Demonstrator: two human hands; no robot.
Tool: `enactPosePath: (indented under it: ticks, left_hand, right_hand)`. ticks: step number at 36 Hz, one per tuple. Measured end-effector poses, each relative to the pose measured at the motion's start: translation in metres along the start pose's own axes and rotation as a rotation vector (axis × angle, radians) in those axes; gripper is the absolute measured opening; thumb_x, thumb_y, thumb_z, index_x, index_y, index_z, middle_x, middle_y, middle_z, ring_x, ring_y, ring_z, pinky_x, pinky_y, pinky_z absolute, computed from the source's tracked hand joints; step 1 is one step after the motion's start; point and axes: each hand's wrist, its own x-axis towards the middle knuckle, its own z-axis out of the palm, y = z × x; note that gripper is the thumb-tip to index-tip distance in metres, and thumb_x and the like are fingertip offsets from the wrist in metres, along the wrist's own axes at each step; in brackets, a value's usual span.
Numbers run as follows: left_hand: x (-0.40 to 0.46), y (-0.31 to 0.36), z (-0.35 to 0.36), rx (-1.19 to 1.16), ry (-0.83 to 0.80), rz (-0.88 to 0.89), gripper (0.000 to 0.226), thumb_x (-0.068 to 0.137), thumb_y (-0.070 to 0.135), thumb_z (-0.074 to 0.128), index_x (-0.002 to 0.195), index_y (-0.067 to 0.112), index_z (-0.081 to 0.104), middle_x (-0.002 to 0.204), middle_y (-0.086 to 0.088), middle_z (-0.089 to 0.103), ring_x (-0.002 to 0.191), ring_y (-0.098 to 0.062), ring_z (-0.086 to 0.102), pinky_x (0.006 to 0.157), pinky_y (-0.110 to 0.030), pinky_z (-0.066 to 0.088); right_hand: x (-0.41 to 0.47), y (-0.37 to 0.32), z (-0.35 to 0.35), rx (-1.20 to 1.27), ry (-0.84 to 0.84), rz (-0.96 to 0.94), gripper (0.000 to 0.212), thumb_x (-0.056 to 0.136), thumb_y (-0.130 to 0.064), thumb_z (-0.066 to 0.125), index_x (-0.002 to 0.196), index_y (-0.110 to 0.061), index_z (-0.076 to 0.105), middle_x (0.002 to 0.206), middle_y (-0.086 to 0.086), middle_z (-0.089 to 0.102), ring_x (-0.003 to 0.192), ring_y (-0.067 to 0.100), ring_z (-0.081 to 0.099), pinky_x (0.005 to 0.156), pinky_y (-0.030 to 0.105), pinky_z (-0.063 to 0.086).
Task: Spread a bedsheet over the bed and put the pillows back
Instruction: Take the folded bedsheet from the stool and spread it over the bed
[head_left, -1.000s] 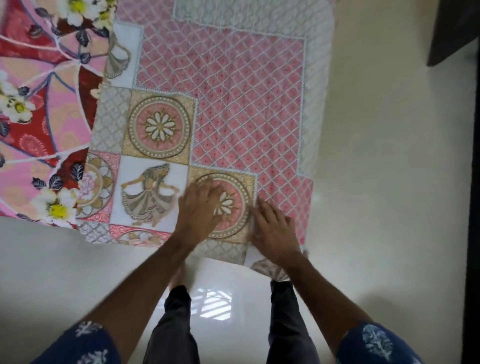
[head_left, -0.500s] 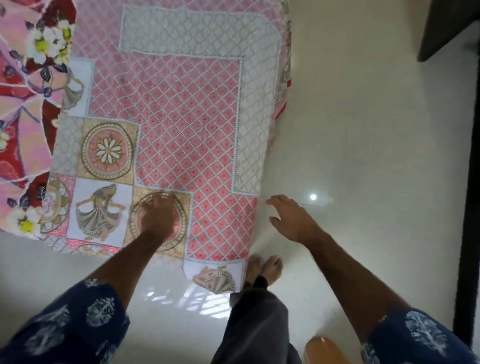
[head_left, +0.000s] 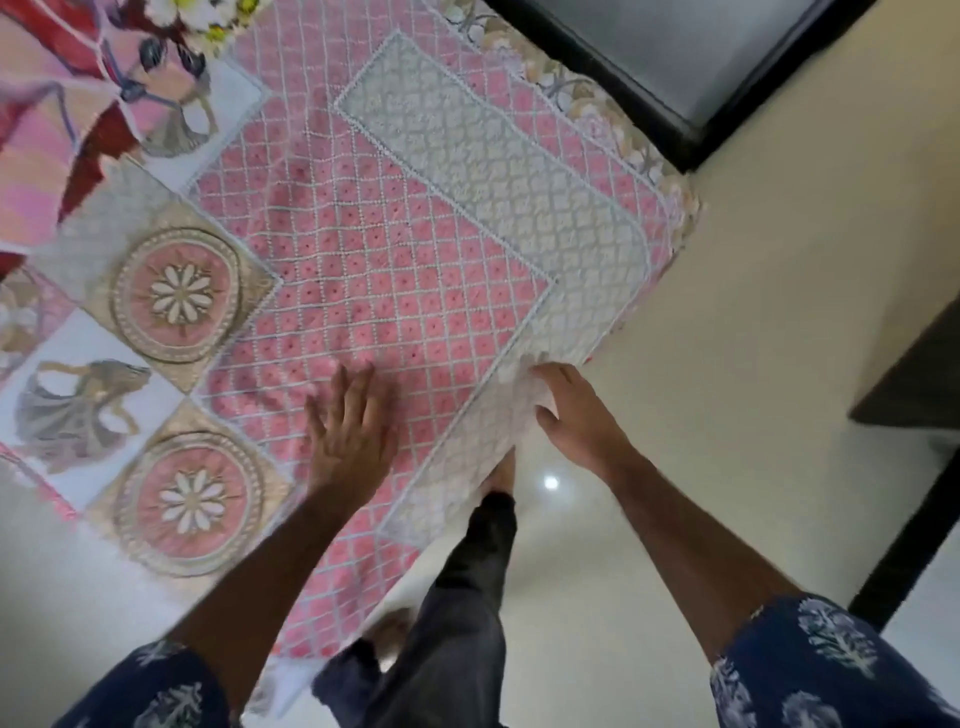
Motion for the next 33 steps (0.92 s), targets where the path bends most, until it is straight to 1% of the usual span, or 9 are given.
enactPosePath:
  ticks: [4, 13, 16, 19, 22, 25, 27, 30, 33]
  left_hand:
    - [0.041, 0.042, -0.001, -0.057, 0.029, -0.032, 0.058, 0.100, 0.036, 0.036, 0.156, 0.021, 0.031, 0.166, -0.010, 0.027, 0.155, -0.036, 0.015, 0.115, -0.075, 0.009]
    - [0.125, 0.131, -0.011, 0.011, -0.082, 0.001, 0.063, 0.100, 0.043, 0.031, 0.158, 0.017, 0.033, 0.169, -0.013, 0.015, 0.154, -0.044, 0.008, 0.113, -0.077, 0.013]
    - [0.139, 0.163, -0.013, -0.010, -0.112, -0.049, 0.063, 0.099, 0.043, 0.033, 0.156, 0.018, 0.038, 0.167, -0.018, 0.016, 0.153, -0.048, 0.010, 0.112, -0.077, 0.016]
    - [0.149, 0.195, -0.010, -0.023, -0.124, -0.150, 0.064, 0.096, 0.048, 0.035, 0.153, 0.019, 0.042, 0.167, -0.021, 0.016, 0.153, -0.047, 0.011, 0.114, -0.076, 0.015]
    - [0.152, 0.228, -0.002, -0.036, -0.102, -0.274, 0.071, 0.095, 0.057, 0.036, 0.154, 0.018, 0.039, 0.166, -0.023, 0.016, 0.153, -0.046, 0.012, 0.114, -0.075, 0.018]
    - [0.153, 0.264, 0.007, -0.035, -0.056, -0.386, 0.080, 0.094, 0.063, 0.036, 0.160, 0.017, 0.026, 0.168, -0.021, 0.011, 0.155, -0.043, 0.007, 0.115, -0.074, 0.018]
    - [0.157, 0.291, 0.011, -0.045, -0.007, -0.466, 0.082, 0.095, 0.059, 0.043, 0.161, 0.017, 0.020, 0.168, -0.020, 0.010, 0.155, -0.041, 0.006, 0.116, -0.073, 0.016]
    - [0.164, 0.326, 0.016, -0.112, 0.045, -0.583, 0.086, 0.095, 0.046, 0.059, 0.162, 0.017, 0.014, 0.168, -0.020, 0.009, 0.156, -0.040, 0.003, 0.118, -0.071, 0.015]
    - [0.169, 0.349, 0.015, -0.178, 0.061, -0.634, 0.087, 0.094, 0.040, 0.063, 0.162, 0.020, 0.012, 0.169, -0.018, 0.006, 0.156, -0.038, 0.000, 0.119, -0.069, 0.017]
  right_hand:
    - [0.047, 0.036, -0.061, -0.033, 0.069, -0.016, 0.059, 0.091, -0.005, 0.063, 0.147, -0.013, 0.046, 0.146, 0.010, 0.043, 0.134, 0.032, 0.047, 0.110, 0.042, 0.042]
    - [0.144, 0.107, -0.195, -0.054, 0.178, 0.097, 0.056, 0.088, -0.007, 0.066, 0.140, -0.008, 0.048, 0.140, 0.020, 0.045, 0.130, 0.041, 0.043, 0.109, 0.045, 0.034]
    - [0.180, 0.131, -0.225, 0.055, 0.200, 0.174, 0.037, 0.093, -0.024, 0.064, 0.125, -0.007, 0.057, 0.131, 0.021, 0.048, 0.116, 0.036, 0.049, 0.104, 0.049, 0.043]
    - [0.215, 0.158, -0.250, 0.253, 0.200, 0.181, 0.053, 0.087, -0.055, 0.051, 0.117, -0.012, 0.058, 0.120, 0.019, 0.056, 0.109, 0.037, 0.059, 0.094, 0.049, 0.052]
    - [0.258, 0.193, -0.264, 0.388, 0.074, 0.208, 0.060, 0.075, -0.080, 0.048, 0.111, -0.032, 0.051, 0.116, 0.002, 0.058, 0.119, 0.034, 0.060, 0.101, 0.050, 0.052]
    - [0.305, 0.223, -0.267, 0.348, -0.103, 0.193, 0.071, 0.056, -0.107, 0.036, 0.094, -0.048, 0.052, 0.110, -0.010, 0.062, 0.126, 0.032, 0.057, 0.114, 0.057, 0.037]
    - [0.306, 0.211, -0.277, 0.282, -0.209, 0.174, 0.078, 0.057, -0.107, 0.030, 0.100, -0.047, 0.055, 0.114, -0.008, 0.065, 0.120, 0.027, 0.061, 0.115, 0.057, 0.034]
    - [0.315, 0.215, -0.280, 0.199, -0.351, 0.150, 0.087, 0.082, -0.093, 0.029, 0.130, -0.028, 0.060, 0.127, -0.003, 0.063, 0.123, 0.023, 0.058, 0.117, 0.051, 0.034]
    - [0.349, 0.260, -0.263, 0.159, -0.456, 0.145, 0.094, 0.058, -0.110, 0.023, 0.115, -0.052, 0.069, 0.138, -0.005, 0.065, 0.137, 0.027, 0.052, 0.123, 0.058, 0.018]
